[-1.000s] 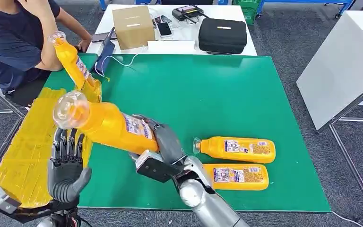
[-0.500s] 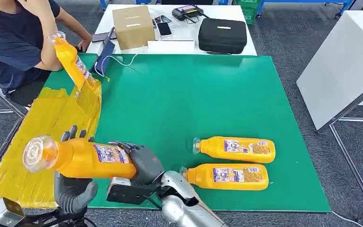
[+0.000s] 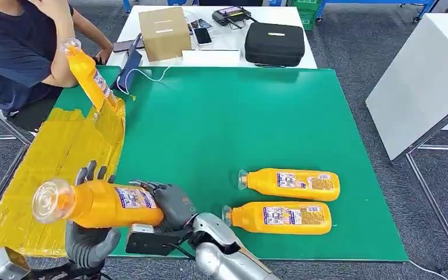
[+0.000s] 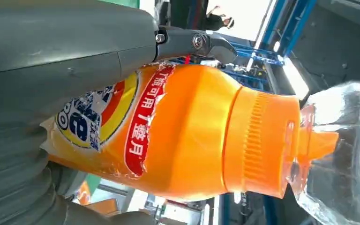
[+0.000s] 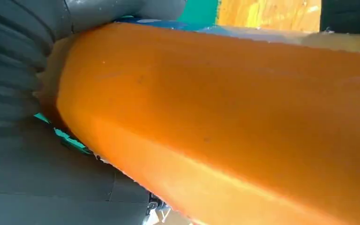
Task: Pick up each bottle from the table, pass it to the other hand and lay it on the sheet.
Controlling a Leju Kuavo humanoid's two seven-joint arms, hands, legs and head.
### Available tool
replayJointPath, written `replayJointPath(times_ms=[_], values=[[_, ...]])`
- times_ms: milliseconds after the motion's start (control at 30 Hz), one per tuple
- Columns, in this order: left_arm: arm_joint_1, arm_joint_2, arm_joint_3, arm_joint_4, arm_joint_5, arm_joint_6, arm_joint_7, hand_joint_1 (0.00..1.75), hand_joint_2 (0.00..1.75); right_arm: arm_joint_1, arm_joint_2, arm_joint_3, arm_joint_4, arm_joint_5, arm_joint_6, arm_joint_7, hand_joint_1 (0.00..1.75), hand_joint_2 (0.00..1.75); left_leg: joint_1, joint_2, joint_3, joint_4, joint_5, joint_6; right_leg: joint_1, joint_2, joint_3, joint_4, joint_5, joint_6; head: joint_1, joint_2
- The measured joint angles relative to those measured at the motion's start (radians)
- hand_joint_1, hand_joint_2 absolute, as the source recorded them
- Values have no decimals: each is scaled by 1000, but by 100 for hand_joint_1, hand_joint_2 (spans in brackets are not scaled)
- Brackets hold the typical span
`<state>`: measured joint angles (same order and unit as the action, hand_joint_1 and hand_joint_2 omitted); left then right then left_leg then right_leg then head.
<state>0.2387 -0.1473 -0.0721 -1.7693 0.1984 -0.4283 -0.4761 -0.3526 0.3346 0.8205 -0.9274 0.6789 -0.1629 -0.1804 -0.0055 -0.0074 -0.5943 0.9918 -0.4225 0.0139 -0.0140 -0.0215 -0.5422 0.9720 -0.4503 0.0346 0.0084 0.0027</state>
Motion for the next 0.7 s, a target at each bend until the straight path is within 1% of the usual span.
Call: replayJointPath(times_ms=[200, 300, 333, 700], values=[[-3, 23, -2, 10, -181, 112, 8, 0, 175, 3, -2, 45, 7, 40, 5, 2, 175, 175, 0, 0, 0, 0, 0, 0, 0, 0, 0, 0, 0, 0, 1, 0], [-2, 36, -1, 18, -202, 125, 7, 0, 175, 3, -8, 63, 7, 51, 8, 5, 175, 175, 0, 0, 0, 0, 0, 0, 0, 0, -1, 0, 0, 0, 0, 0], [-2, 39, 0, 20, -202, 125, 6, 175, 175, 3, -10, 68, 7, 51, 8, 6, 175, 175, 0, 0, 0, 0, 0, 0, 0, 0, -1, 0, 0, 0, 0, 0], [2, 47, 6, 22, -207, 122, -5, 175, 175, 2, -12, 81, 7, 53, 8, 12, 175, 175, 0, 0, 0, 0, 0, 0, 0, 0, 0, 0, 0, 0, 0, 0]])
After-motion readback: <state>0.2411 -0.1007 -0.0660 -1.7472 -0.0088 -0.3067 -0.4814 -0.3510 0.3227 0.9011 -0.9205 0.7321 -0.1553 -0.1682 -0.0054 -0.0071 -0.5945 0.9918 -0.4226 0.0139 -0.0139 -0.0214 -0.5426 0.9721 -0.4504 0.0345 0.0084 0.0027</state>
